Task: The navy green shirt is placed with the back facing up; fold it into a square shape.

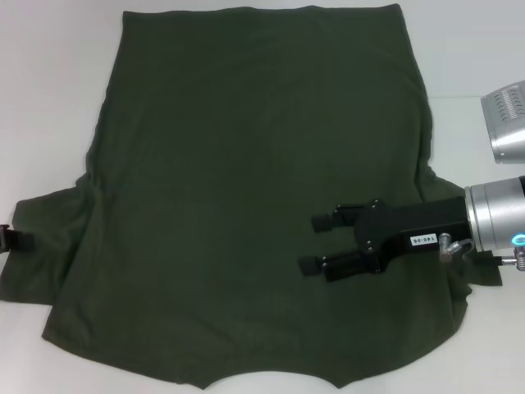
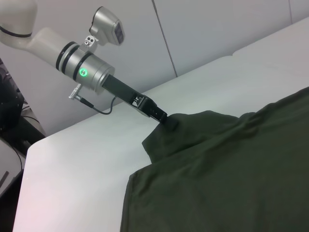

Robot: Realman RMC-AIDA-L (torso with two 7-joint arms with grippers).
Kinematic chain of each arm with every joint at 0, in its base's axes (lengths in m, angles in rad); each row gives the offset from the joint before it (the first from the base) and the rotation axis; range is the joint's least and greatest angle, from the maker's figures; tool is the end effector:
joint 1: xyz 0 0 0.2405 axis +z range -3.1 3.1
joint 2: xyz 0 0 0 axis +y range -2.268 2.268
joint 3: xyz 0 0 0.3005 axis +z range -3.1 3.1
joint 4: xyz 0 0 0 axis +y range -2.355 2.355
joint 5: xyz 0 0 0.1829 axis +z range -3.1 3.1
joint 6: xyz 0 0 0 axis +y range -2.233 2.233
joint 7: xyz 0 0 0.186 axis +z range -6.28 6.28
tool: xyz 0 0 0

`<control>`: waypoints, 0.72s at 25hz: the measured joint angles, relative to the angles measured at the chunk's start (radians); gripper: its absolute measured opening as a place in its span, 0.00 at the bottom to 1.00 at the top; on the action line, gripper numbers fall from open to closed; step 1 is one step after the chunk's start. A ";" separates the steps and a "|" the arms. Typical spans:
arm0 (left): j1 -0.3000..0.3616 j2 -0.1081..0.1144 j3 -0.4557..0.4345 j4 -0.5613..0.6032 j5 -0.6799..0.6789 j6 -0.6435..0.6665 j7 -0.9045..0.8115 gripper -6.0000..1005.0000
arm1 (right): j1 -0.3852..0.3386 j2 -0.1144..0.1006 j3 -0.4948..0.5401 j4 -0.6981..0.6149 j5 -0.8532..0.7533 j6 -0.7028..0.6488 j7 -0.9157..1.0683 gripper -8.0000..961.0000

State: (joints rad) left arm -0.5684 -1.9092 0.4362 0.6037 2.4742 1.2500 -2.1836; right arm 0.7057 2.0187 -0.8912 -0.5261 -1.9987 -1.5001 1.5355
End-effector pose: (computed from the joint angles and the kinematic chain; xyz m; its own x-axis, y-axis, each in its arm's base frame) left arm -0.3939 0.3806 0.0247 0.2349 0.8434 0.4833 0.9561 -0.1107 -0.2714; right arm 0.2274 0.3657 -0.0801 0.8389 -0.4140 -0.3533 -0.4386 -0.8986 0.0116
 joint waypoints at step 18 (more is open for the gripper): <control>-0.062 0.048 0.001 0.085 0.069 0.109 -0.063 0.01 | 0.001 -0.001 -0.011 0.000 0.000 0.006 0.006 0.95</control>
State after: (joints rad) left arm -0.6305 -1.8616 0.4374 0.6884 2.5434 1.3586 -2.2462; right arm 0.7067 2.0178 -0.9024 -0.5261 -1.9987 -1.4940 1.5416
